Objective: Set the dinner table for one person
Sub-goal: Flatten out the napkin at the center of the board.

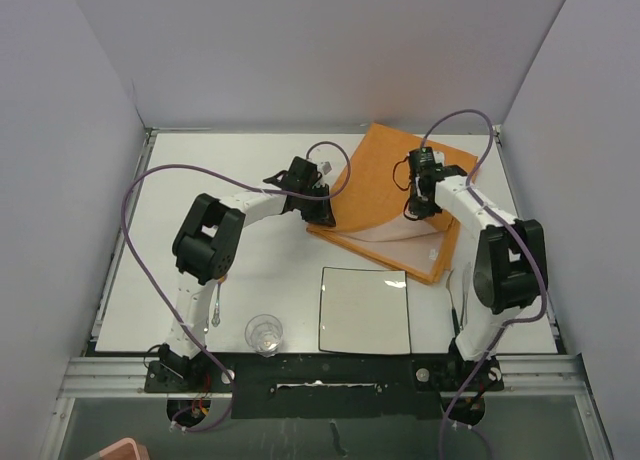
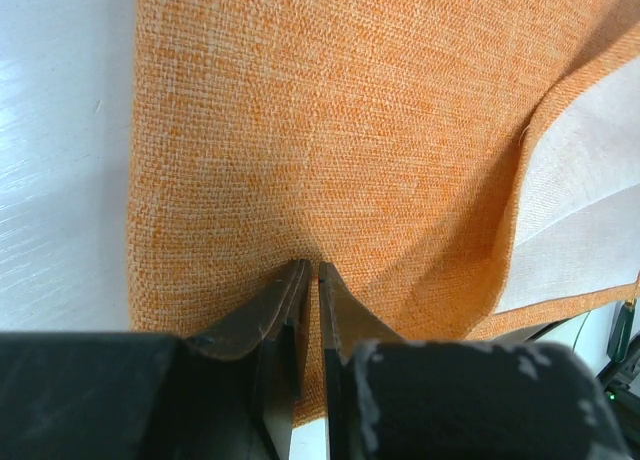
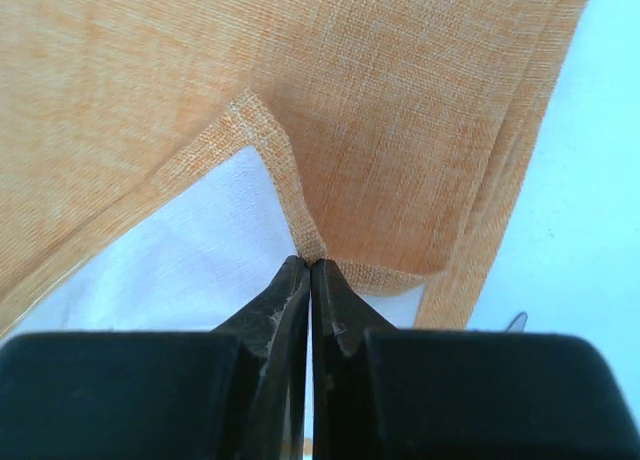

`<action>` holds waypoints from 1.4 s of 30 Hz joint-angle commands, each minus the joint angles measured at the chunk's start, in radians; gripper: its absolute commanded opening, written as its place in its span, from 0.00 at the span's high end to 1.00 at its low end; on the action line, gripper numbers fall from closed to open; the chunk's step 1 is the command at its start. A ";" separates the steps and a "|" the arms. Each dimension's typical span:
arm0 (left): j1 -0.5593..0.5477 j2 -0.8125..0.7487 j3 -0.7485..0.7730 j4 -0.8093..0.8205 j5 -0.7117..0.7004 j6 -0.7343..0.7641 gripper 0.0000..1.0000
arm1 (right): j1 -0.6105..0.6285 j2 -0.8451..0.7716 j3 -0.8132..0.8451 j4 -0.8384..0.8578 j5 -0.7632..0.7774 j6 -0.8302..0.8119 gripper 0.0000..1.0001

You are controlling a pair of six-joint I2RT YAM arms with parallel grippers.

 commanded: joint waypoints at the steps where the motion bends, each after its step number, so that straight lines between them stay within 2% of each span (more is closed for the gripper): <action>1: 0.018 -0.056 -0.021 -0.046 -0.054 0.022 0.91 | 0.031 -0.152 -0.030 0.003 -0.006 0.023 1.00; 9: 0.018 -0.056 -0.003 -0.060 -0.061 0.022 0.91 | 0.131 -0.350 -0.184 -0.109 0.034 0.160 1.00; 15: 0.018 -0.061 0.015 -0.068 -0.067 0.023 0.91 | 0.233 -0.505 -0.311 -0.277 0.073 0.258 1.00; 24: 0.018 -0.065 0.014 -0.066 -0.073 0.019 0.91 | 0.285 -0.637 -0.352 -0.423 0.134 0.284 1.00; 27: 0.016 -0.071 0.011 -0.066 -0.076 0.017 0.91 | 0.285 -0.603 -0.310 -0.436 0.149 0.267 0.89; 30: 0.015 -0.076 0.012 -0.071 -0.079 0.020 0.91 | 0.291 -0.564 -0.272 -0.421 0.159 0.257 0.60; 31: 0.015 -0.077 0.011 -0.075 -0.082 0.020 0.91 | 0.294 -0.555 -0.264 -0.415 0.163 0.258 0.53; 32: 0.015 -0.080 0.011 -0.078 -0.083 0.023 0.91 | 0.297 -0.547 -0.256 -0.407 0.167 0.257 0.50; 37: 0.016 -0.101 -0.006 -0.090 -0.093 0.035 0.91 | 0.304 -0.531 -0.230 -0.342 0.191 0.247 0.48; 42: 0.016 -0.114 -0.027 -0.092 -0.097 0.035 0.91 | 0.284 -0.448 -0.185 -0.201 0.225 0.158 0.48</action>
